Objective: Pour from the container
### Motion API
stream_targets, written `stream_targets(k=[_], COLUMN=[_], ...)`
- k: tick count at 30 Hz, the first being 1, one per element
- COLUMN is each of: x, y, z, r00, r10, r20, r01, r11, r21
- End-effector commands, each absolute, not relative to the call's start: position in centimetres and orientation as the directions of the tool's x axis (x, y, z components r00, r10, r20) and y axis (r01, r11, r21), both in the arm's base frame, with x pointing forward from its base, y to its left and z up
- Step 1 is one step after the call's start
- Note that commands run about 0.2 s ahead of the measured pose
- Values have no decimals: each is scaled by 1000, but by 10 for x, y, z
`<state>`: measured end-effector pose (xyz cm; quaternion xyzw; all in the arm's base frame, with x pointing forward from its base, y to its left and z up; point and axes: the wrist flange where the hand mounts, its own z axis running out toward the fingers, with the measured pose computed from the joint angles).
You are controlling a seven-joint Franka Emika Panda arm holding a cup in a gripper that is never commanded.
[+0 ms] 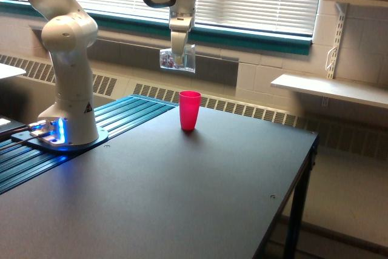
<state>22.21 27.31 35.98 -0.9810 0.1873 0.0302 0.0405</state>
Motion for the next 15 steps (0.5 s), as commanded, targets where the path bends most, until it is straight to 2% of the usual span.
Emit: stream_targets(k=[1, 15], x=[222, 228], y=[267, 264], z=[347, 332], r00=[918, 907], r10=[-386, -400], r20=[-88, -131], r01=[-391, -404], r11=[-920, -915], r21=[-40, 1])
